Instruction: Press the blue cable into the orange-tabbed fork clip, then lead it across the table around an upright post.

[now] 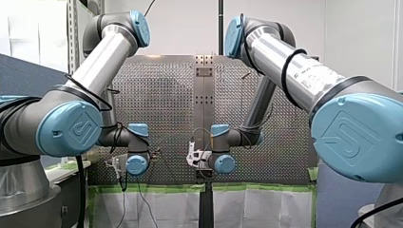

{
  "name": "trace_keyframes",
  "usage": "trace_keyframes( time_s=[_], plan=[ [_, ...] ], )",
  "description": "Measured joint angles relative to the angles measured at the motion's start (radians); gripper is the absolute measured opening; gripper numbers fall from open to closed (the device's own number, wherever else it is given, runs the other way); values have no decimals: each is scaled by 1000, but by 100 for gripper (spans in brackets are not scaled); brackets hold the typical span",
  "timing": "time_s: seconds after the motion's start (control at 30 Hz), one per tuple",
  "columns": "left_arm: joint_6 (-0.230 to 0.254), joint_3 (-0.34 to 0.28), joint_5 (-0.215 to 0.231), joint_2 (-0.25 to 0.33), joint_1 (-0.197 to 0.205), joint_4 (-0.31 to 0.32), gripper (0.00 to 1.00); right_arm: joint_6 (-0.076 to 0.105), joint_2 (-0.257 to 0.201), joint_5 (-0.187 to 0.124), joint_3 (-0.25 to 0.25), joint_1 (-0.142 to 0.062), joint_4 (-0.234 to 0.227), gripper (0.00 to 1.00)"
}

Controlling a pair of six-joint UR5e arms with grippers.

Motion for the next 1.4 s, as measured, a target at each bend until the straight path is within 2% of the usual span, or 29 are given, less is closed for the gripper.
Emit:
trace_keyframes(
  time_s=[0.17, 0.53, 0.87, 1.07, 1.4],
  plan=[
    [-20, 12, 6, -20, 7, 0, 0, 1, 2, 1, 0, -3, -1, 0],
    [-39, 93, 21, -106, 13, -25, 0, -6, 4, 0, -4, -12, 2, 0],
    [-39, 135, 13, -111, 37, -86, 0, -10, 6, -1, -13, -13, 5, 0],
    [-42, 141, 15, -111, 50, -95, 0, -21, 7, -3, -20, -8, 10, 0],
    [-43, 167, 35, -111, 57, -107, 0, -23, 7, -2, -37, -11, 24, 0]
  ],
)
